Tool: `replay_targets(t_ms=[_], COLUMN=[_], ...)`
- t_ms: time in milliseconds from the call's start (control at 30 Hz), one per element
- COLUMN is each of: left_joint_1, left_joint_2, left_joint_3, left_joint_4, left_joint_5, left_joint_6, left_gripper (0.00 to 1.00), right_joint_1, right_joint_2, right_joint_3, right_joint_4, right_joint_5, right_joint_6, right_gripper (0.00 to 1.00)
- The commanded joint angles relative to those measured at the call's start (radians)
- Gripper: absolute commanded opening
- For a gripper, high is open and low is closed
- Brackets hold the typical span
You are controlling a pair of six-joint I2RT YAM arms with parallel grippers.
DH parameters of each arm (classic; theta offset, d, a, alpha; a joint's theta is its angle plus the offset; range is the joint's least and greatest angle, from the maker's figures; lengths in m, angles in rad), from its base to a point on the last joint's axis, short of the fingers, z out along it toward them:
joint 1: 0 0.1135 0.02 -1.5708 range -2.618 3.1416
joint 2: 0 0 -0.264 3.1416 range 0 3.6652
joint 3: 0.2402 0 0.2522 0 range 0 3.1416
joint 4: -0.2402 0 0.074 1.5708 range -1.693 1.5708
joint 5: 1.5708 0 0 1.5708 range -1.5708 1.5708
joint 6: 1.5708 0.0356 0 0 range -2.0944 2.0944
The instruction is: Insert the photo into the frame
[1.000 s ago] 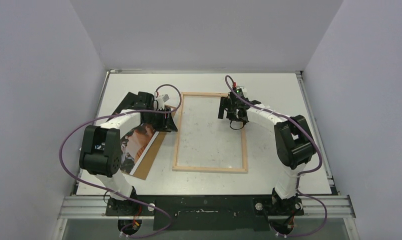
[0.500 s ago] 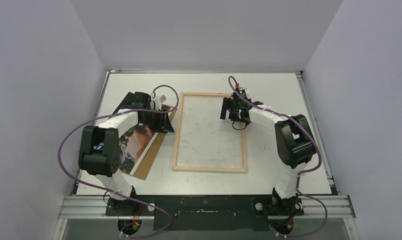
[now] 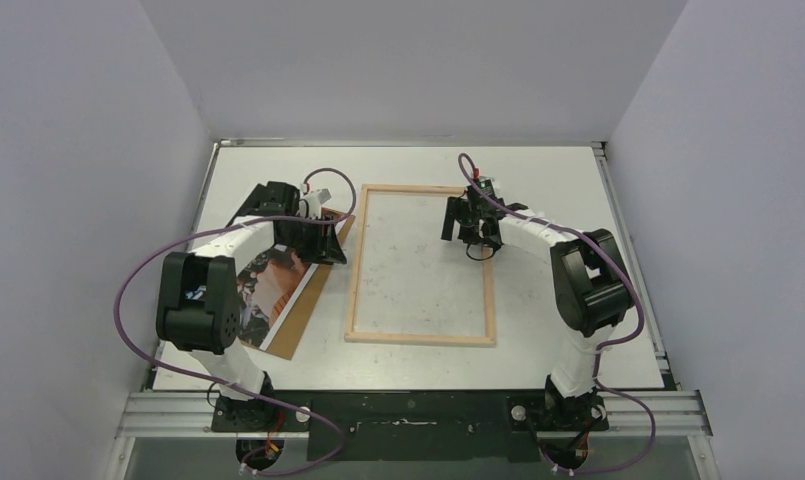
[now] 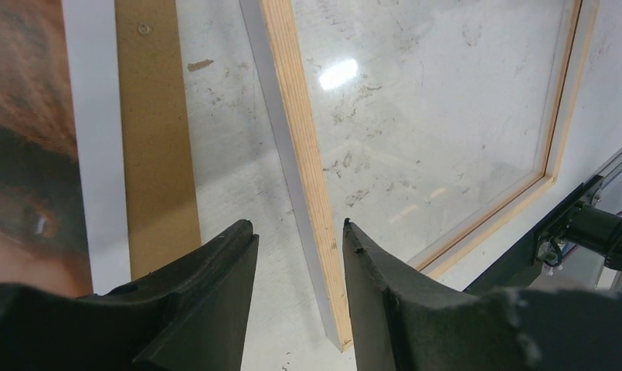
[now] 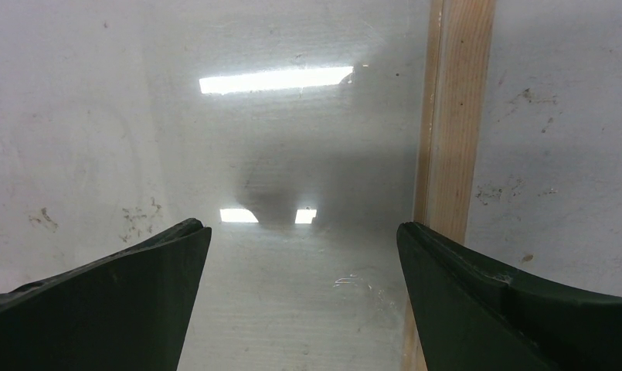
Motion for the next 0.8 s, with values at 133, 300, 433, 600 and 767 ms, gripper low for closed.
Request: replay_targets(t_ms=[133,300,433,600,767], left_joint_1=[0.098,0.217,0.342,0.493,0.577], left_joint_2=[-0.057,-0.014,0.058,0.198,0.234], left_joint_3=[0.138,0.344,0.483,0.656,0.679], left_joint_4=[-0.117,-0.338,-0.458,-0.568,-0.591], left_joint_5=[0.047,0.009,-0.065,-0.128,-0.176], left_joint_6=[0.082,0.282,0.442,0.578,0.626], left_gripper=[0.48,0.55,0.61,0.62,0.62], right_joint_1=[-0.006,-0.005,0.035,0.227,0.461], right_joint_2=[0.001,-0.085,-0.165,-0.129,0.040], right_joint_3=[0.014,0.055,0.119,0.231,0.379], right_joint_4=[-0.019,-0.054,-0.066,-0.048,-0.007], right_joint_5=[0.035,0.045,0.061,0.115,0.119], right_joint_6=[-0.021,-0.028,-0.003,0.055,0.099], right_gripper=[0.96,0.96,0.94,0.93,0.94])
